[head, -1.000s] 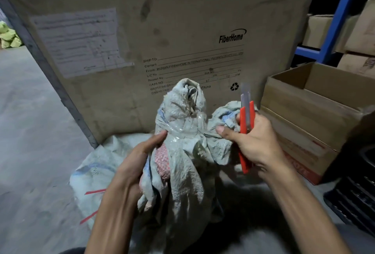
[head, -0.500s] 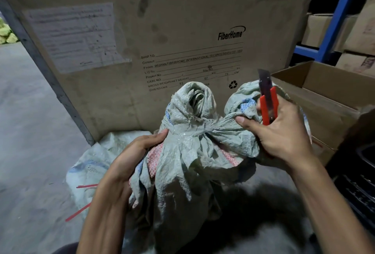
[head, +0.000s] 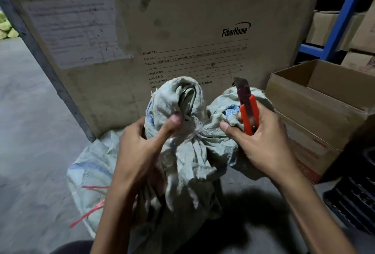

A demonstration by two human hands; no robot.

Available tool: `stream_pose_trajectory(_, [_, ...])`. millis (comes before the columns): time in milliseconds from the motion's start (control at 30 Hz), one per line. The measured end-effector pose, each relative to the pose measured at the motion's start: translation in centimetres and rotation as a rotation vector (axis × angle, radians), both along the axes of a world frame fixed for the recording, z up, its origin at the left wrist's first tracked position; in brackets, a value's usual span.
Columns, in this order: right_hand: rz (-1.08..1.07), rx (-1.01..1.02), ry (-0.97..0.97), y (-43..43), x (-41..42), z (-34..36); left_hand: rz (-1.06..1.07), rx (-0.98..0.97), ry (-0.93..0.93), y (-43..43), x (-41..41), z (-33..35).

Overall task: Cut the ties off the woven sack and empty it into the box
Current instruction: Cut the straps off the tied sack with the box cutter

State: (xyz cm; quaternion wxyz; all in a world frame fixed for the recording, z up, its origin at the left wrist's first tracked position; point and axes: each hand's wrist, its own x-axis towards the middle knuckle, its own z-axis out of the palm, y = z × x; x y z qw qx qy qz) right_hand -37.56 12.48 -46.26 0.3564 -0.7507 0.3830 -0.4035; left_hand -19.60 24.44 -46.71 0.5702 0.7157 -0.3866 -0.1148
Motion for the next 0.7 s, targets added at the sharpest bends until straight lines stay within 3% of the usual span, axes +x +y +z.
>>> stream_pose_trajectory(67, [0.005,-0.042,0.079,0.4,0.0,0.0,0.138,-0.025,-0.093,-0.4,0.3,-0.3])
stream_pose_trajectory(133, [-0.025,-0.121,0.122,1.1,-0.1,0.2,0.2,-0.061,-0.066,-0.5,0.6,-0.6])
stream_pose_trajectory(233, [-0.045,-0.228,0.053,2.8,-0.2,1.0,0.249,-0.085,-0.066,-0.8,1.2,-1.1])
stream_pose_trajectory(433, [0.077,-0.367,0.33,5.5,1.0,0.2,0.242,-0.114,-0.018,-1.1,0.5,-1.0])
stream_pose_trajectory(700, [0.017,-0.378,0.39,6.2,1.5,0.2,0.246,-0.144,-0.108,-1.2,0.4,-1.7])
